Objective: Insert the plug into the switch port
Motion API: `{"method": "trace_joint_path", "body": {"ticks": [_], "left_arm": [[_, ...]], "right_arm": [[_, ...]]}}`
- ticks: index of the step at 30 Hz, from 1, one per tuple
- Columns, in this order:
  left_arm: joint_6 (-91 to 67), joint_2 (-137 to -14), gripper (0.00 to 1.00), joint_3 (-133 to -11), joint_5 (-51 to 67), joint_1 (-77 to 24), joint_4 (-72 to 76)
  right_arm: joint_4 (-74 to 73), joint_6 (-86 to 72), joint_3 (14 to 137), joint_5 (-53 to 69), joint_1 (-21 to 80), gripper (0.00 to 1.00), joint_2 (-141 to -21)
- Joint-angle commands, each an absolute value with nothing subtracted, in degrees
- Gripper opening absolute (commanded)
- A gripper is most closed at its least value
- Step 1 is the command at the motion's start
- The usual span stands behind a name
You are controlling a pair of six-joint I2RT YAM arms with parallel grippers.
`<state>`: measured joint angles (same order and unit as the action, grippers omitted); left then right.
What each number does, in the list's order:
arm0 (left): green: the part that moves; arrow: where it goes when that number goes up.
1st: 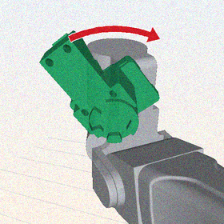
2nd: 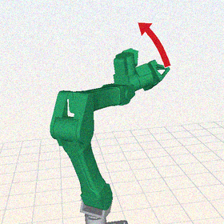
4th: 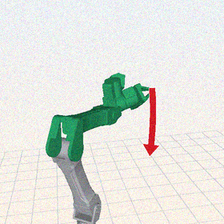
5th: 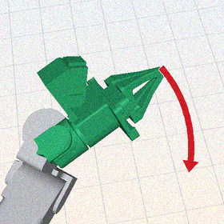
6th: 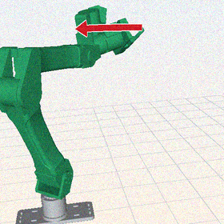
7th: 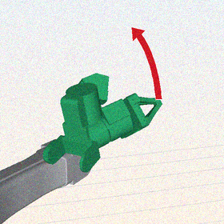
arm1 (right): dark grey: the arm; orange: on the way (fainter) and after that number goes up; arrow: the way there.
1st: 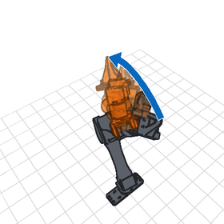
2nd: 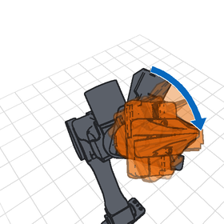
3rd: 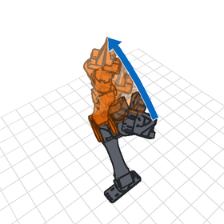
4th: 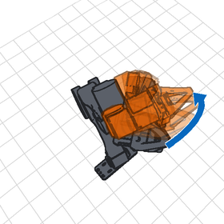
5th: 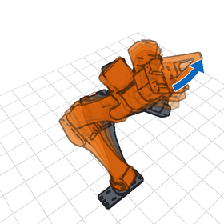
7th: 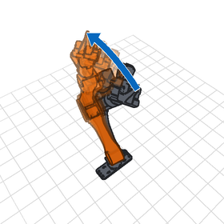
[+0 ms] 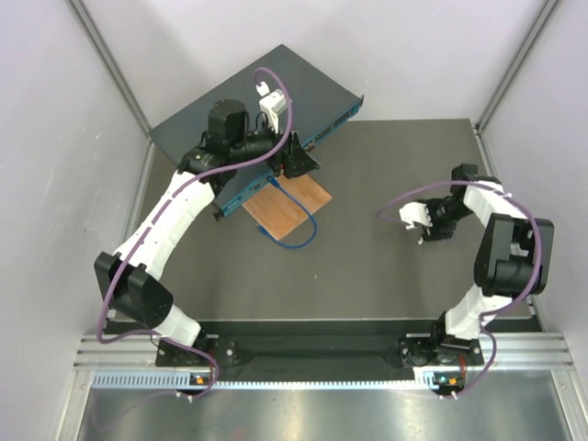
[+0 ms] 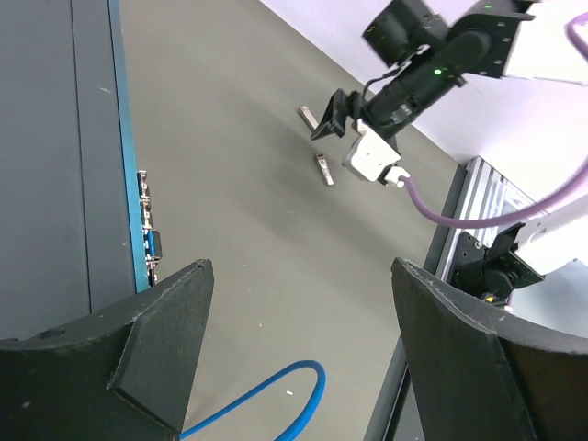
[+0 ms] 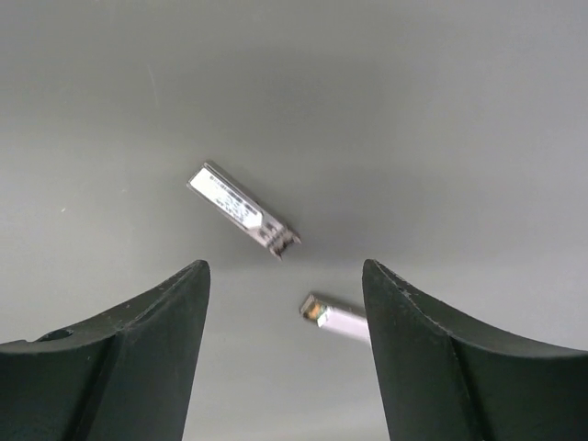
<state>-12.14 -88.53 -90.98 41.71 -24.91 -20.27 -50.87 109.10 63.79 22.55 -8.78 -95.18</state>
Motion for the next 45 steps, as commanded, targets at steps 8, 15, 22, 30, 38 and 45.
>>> {"method": "trace_joint_path", "body": {"ticks": [8,15,22,30,38,45], "left_arm": [[-12.4,-88.2,0.83,-90.9,42.2,-25.0,-16.8],[-11.8,-88.6,0.84,-91.7,41.7,-25.0,-17.8],[-11.8,-88.7,0.84,-92.2,41.7,-25.0,-17.9],[-14.4,-88.6,0.86,-91.2,40.9,-25.0,-17.0],[-21.2,-85.3,0.88,-87.5,35.5,-25.0,-12.9],[-31.3,-84.7,0.85,-85.1,35.8,-25.1,-10.7]], "right_arm": [[-54.6,121.6,69.7,22.9,-5.4,0.61,-103.3],[-55.2,122.3,70.0,18.1,-3.8,0.46,-106.1],[-59.4,120.0,70.7,13.4,-3.3,0.28,-109.3],[-62.5,110.4,73.8,17.8,-2.5,0.0,-109.1],[-68.7,93.4,85.0,30.7,-3.7,0.0,-102.5],[-68.3,73.2,94.3,41.1,-0.4,0.0,-91.8]]}}
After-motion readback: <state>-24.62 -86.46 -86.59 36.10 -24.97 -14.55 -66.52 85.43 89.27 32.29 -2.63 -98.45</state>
